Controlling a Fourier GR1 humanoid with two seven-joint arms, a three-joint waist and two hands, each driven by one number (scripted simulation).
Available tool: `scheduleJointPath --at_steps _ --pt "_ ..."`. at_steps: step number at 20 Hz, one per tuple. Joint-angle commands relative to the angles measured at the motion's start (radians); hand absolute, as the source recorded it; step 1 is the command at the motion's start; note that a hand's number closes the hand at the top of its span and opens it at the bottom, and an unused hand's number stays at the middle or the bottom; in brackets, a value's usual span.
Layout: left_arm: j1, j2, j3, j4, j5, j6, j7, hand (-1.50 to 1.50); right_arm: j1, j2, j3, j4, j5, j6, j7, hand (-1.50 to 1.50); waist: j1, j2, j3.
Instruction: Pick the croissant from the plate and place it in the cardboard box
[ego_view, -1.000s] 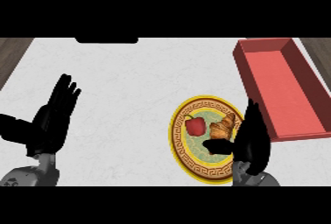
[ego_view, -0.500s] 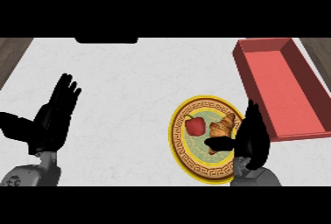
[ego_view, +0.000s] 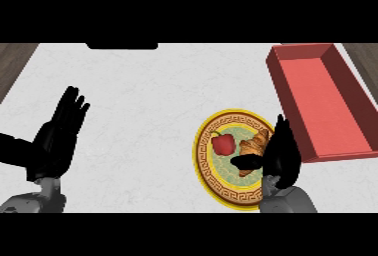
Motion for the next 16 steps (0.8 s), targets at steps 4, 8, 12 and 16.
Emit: scheduleJointPath --at_steps 4,8,12,16 --pt "-0.035 -0.038 0.015 0.069 -0.029 -0.009 -0.038 0.0 0.016 0.004 0.045 0.026 -0.007 -0.074 0.114 -1.5 -0.005 0.0 0.0" --pt "-0.033 0.011 0.07 -0.002 0.026 -0.053 0.039 0.0 -0.053 0.004 0.011 0.177 -0.035 -0.132 0.065 -1.5 0.002 0.001 0.0" --pt "0.029 -0.034 0.035 0.001 -0.029 -0.049 -0.021 0.0 -0.014 0.004 -0.015 0.166 -0.023 -0.119 0.02 -1.5 0.0 0.0 0.0" --pt "0.004 -0.04 0.061 -0.001 -0.037 -0.062 0.0 0.0 0.001 0.004 -0.005 0.082 -0.001 -0.061 0.024 1.5 -0.003 -0.001 0.0"
